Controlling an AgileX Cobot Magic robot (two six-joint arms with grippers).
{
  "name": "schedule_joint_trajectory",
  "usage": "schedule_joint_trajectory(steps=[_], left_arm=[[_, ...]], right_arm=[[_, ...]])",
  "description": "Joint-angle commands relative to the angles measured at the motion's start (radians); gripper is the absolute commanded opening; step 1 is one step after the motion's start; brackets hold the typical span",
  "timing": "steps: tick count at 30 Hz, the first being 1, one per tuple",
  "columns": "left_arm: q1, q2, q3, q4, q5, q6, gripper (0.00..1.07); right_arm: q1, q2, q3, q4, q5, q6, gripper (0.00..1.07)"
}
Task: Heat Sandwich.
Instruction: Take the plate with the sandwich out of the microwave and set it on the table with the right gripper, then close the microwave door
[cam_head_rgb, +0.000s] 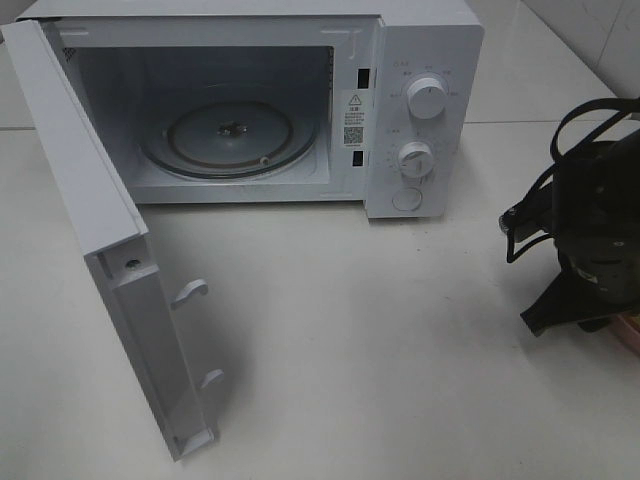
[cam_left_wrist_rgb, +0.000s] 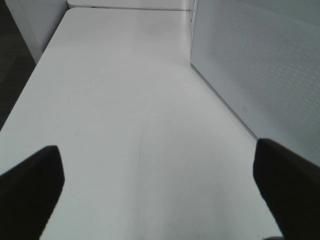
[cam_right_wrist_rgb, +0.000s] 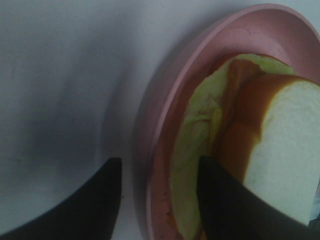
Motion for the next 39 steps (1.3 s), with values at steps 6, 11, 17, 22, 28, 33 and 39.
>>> schedule_joint_trajectory(steps=[6, 11, 17, 22, 28, 33, 39], left_arm=[[0.0, -0.018, 0.002, -0.003, -0.009, 0.002, 0.98], [0.0, -0.018, 0.002, -0.003, -0.009, 0.002, 0.98], [0.0, -0.018, 0.002, -0.003, -0.009, 0.002, 0.98], [0.0, -0.018, 0.002, -0.003, -0.009, 0.002, 0.98], [0.0, -0.018, 0.002, -0.003, -0.009, 0.002, 0.98], [0.0, -0.018, 0.002, -0.003, -0.009, 0.002, 0.98], [0.0, -0.018, 0.002, -0.003, -0.009, 0.002, 0.98]], right_arm=[[-0.004, -0.13, -0.006, 0.185, -0.01, -0.242, 0.65], [-0.004, -0.228, -0.006, 0.305, -0.009, -0.35, 0.72], [-0.004, -0.37, -0.006, 0.457, 0.027, -0.463, 0.74], [-0.004, -0.465, -0.006, 0.535, 0.077, -0.529, 0.74], [-0.004, -0.587, -0.006, 0.613, 0.125, -0.599, 0.74], [-0.004, -0.698, -0.006, 0.685, 0.162, -0.666, 0.74], [-0.002, -0.83, -0.006, 0.746, 0.214, -0.732, 0.74]])
